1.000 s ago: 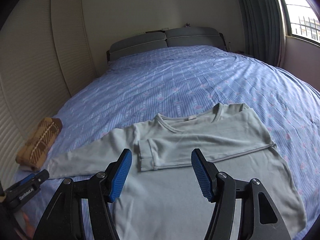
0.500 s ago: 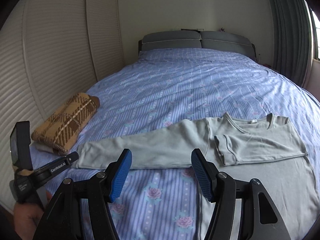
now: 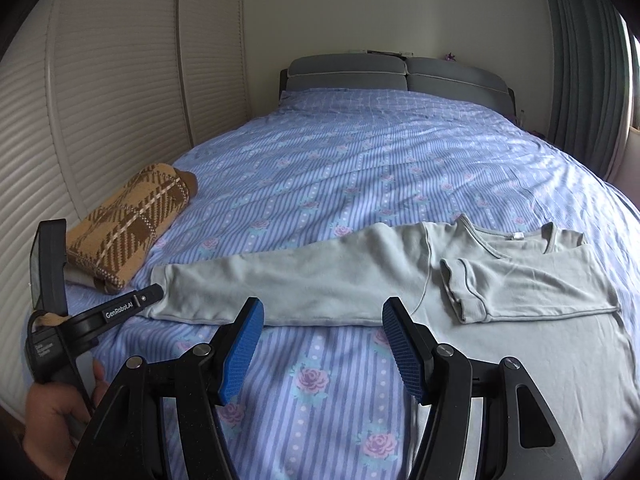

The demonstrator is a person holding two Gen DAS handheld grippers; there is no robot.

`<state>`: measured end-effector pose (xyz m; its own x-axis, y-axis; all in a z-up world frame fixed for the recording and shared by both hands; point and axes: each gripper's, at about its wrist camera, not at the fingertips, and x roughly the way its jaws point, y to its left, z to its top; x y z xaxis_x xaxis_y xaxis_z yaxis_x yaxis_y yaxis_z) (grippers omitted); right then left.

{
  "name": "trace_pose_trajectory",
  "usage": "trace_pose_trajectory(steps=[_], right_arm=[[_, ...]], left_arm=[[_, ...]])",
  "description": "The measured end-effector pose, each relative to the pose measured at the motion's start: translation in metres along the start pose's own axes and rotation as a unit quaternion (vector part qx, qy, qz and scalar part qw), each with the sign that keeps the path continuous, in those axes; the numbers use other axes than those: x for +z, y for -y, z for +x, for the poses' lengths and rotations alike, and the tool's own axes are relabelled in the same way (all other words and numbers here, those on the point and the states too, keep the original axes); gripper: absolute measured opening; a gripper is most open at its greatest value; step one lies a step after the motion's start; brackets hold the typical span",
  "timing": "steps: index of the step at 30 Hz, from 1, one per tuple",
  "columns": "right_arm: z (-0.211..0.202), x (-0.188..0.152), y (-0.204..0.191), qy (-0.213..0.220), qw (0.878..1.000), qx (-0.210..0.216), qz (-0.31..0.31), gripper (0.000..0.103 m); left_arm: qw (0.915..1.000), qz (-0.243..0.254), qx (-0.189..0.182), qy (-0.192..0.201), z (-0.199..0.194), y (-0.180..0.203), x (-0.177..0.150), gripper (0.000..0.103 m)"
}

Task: Fold small clothes
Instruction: 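Move the left gripper to the other sleeve cuff and grasp it, then carry the held sleeve across the shirt body and open the left gripper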

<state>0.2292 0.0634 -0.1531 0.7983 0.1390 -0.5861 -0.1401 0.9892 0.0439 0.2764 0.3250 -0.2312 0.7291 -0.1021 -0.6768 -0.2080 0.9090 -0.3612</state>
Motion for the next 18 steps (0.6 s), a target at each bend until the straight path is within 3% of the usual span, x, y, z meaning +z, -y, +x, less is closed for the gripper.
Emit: trace_pose_trajectory(steps=[5,9,14,18], right_arm=[[-0.002,-0.002,0.005,-0.003,1.000,-0.004,-0.001,0.062],[-0.010,0.002,0.012,0.003,1.000,-0.004,0.005,0.062],[-0.028,0.008,0.031,0.018,1.000,-0.007,0.015,0.062],[-0.046,0.012,0.061,0.033,0.999,-0.017,0.036,0.062]], left_arm=[[0.9999,-0.007,0.007,0.005,-0.005,0.005,0.005,0.009],[0.9991,0.010,0.020,0.037,-0.031,0.020,0.010,0.008],[0.9967,0.039,0.006,0.071,-0.068,0.060,0.023,0.008],[0.9947,0.068,-0.011,0.077,-0.092,0.106,0.033,0.008]])
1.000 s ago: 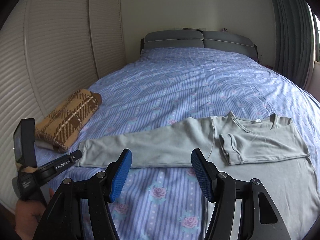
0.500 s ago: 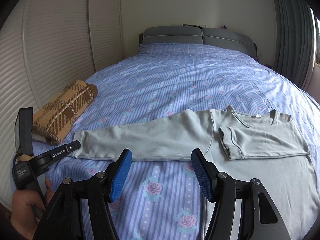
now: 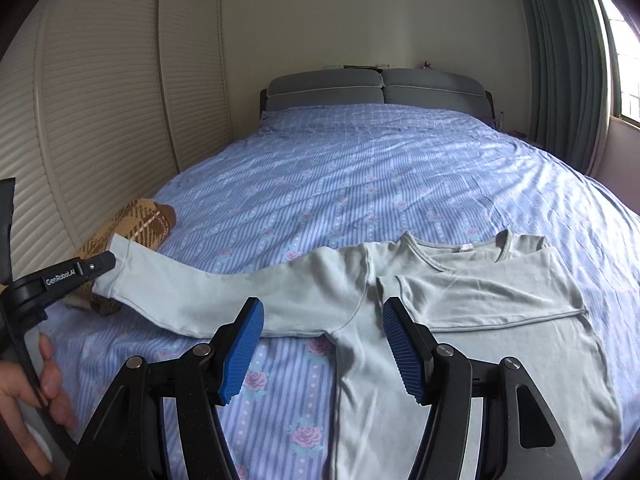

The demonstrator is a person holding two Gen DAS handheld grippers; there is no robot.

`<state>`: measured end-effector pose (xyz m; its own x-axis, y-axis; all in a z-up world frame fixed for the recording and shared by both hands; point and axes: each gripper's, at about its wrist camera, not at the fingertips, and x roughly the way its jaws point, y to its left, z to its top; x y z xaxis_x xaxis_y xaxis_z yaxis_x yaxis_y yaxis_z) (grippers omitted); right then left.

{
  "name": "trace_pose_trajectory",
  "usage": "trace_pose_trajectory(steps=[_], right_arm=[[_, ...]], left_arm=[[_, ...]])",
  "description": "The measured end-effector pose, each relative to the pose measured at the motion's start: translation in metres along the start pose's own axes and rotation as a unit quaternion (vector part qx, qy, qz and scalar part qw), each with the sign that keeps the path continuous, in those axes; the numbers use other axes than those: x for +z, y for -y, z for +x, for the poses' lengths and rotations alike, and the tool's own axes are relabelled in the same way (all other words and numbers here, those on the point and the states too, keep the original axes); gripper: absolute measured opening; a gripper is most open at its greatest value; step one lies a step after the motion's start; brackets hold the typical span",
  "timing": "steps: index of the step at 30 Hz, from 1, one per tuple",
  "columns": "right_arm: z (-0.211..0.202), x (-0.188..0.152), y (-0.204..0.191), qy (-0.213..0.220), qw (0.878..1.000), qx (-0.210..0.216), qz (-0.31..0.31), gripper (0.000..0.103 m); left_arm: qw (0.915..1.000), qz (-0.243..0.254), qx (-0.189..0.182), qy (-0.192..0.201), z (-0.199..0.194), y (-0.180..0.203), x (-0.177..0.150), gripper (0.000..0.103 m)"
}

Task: Fold small clothes
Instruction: 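Carry the held sleeve across the shirt body and open the left gripper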

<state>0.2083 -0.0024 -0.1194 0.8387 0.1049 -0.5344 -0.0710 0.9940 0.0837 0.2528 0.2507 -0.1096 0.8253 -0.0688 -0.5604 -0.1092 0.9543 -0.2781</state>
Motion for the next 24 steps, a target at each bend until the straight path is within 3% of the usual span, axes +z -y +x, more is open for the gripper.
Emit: trace_pose_trajectory(steps=[8,16,19,24], right_arm=[[-0.034,0.002,0.100,0.030,0.997,-0.046,0.055,0.062],[-0.054,-0.007,0.217,0.056,0.984,-0.090,0.141,0.062],[-0.055,-0.011,0.255,0.054,0.976,-0.086,0.192,0.062],[-0.055,-0.011,0.293,0.045,0.969,-0.092,0.226,0.062]], left_arm=[[0.9971,0.060,-0.046,0.010,-0.018,0.115,0.012,0.008],[0.9887,0.127,-0.079,0.005,0.000,0.250,-0.006,0.008],[0.9842,0.154,-0.087,-0.007,0.011,0.296,-0.015,0.008],[0.9772,0.187,-0.098,-0.017,0.029,0.357,-0.028,0.008]])
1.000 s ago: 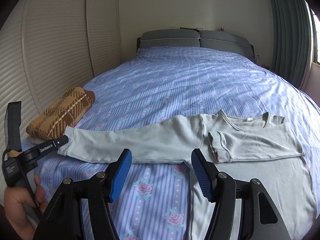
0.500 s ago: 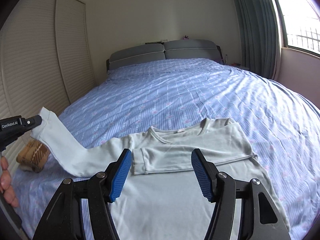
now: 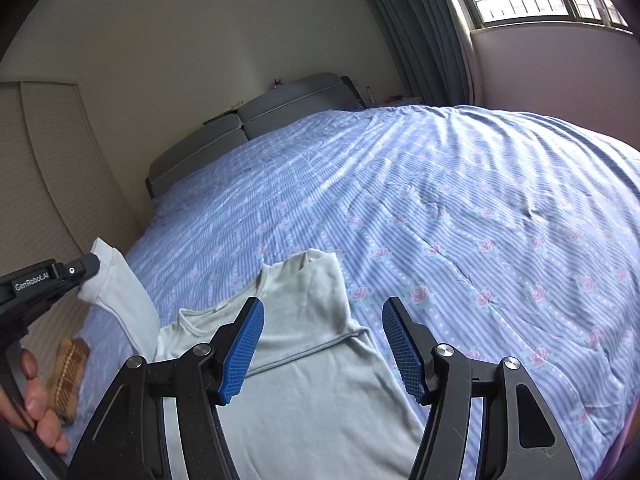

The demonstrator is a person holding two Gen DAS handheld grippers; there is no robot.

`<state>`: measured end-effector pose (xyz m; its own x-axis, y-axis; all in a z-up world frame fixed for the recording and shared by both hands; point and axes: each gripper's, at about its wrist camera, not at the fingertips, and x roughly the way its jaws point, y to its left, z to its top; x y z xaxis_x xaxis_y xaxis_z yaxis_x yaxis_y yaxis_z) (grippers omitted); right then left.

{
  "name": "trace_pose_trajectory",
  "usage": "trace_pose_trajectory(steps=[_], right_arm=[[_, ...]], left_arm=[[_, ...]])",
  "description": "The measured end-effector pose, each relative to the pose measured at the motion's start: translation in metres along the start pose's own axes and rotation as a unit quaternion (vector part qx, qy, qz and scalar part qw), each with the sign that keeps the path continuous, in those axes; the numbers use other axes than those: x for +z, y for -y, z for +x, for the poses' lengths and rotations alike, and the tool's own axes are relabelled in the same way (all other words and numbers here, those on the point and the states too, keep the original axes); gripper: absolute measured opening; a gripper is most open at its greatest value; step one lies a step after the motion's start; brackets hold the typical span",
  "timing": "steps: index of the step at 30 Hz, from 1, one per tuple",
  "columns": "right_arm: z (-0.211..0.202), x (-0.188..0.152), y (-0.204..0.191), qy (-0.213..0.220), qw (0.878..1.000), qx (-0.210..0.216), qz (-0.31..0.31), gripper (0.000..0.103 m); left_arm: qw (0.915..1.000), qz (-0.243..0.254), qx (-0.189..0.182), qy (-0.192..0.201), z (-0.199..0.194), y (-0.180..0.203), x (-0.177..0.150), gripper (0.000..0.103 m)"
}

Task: Fold small clothes
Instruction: 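Carry the held sleeve across the shirt body and open the left gripper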

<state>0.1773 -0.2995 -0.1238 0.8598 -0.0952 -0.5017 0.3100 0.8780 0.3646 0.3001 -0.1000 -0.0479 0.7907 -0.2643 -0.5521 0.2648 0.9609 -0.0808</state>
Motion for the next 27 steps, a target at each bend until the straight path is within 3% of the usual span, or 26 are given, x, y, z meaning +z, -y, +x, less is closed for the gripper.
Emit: trace_pose_trajectory(steps=[8,14,20,27], right_arm=[[0.016,0.011,0.046,-0.024,0.997,0.008,0.068,0.062],[0.031,0.010,0.068,-0.044,0.994,0.011,0.097,0.062],[0.041,0.009,0.078,-0.058,0.993,0.004,0.105,0.062],[0.046,0.006,0.078,-0.066,0.993,-0.003,0.103,0.062]], left_arm=[[0.9981,0.047,-0.017,-0.035,0.047,0.071,-0.004,0.008],[0.9929,0.075,-0.028,-0.087,0.093,0.100,-0.030,0.008],[0.9878,0.088,-0.034,-0.124,0.126,0.113,-0.058,0.008],[0.9845,0.094,-0.046,-0.141,0.136,0.112,-0.069,0.009]])
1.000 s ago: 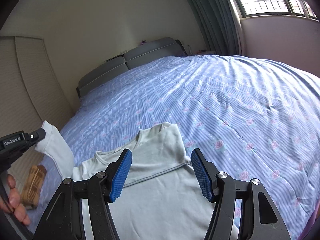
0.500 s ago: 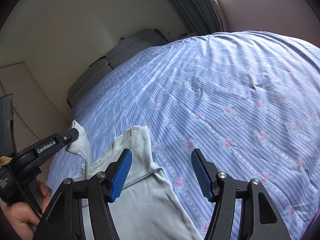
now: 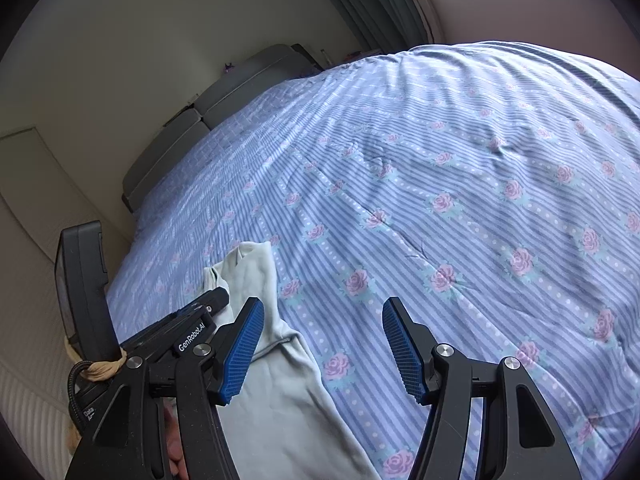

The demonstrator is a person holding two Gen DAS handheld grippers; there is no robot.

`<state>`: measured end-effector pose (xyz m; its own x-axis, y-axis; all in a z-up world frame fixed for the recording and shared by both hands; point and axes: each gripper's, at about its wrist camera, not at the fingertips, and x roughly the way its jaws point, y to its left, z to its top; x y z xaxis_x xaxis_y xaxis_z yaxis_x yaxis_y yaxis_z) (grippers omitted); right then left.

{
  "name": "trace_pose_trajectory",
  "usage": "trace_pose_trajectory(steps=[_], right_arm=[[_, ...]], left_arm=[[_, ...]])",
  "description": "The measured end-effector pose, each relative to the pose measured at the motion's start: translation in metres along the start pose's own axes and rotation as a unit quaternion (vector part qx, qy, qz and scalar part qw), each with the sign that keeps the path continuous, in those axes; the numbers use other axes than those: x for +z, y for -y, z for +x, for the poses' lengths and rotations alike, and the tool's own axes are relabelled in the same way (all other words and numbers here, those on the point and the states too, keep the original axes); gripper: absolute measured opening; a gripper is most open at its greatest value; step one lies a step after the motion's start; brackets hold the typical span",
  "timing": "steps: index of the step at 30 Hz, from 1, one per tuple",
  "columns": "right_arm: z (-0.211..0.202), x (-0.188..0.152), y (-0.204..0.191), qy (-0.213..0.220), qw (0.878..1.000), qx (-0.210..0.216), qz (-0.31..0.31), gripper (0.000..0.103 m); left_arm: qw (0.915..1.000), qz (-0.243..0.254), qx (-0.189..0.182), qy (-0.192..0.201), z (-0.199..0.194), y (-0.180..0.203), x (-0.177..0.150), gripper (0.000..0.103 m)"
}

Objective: Fold small clothes

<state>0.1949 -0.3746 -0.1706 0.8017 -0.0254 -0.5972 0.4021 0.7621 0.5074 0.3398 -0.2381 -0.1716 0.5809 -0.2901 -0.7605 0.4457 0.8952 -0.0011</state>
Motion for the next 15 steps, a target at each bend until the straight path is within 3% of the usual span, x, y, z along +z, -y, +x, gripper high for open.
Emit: trace_pose_trajectory(steps=[1,3,5,10,15], right_arm=[[0.001,-0.001,-0.001,-0.001,1.000,-0.001,-0.001,0.062],[0.003,-0.001,-0.001,-0.004,1.000,-0.003,-0.003,0.062],[0.005,-0.002,-0.002,-0.006,1.000,-0.002,-0.003,0.062],[0.010,-0.006,-0.009,-0.007,1.000,-0.007,-0.022,0.062],[0.016,-0.013,-0.024,-0.005,0.998,-0.016,-0.061,0.062]], left_arm=[[1.0000,0.001,0.002,0.000,-0.001,-0.001,-0.001,0.010],[1.0000,0.003,0.001,0.003,-0.004,-0.004,-0.003,0.026],[0.9999,-0.001,0.006,0.011,-0.012,-0.010,-0.007,0.052],[0.9994,-0.023,0.018,0.017,-0.030,-0.035,-0.022,0.055],[0.9963,-0.069,0.043,0.025,-0.053,-0.086,-0.045,0.056]])
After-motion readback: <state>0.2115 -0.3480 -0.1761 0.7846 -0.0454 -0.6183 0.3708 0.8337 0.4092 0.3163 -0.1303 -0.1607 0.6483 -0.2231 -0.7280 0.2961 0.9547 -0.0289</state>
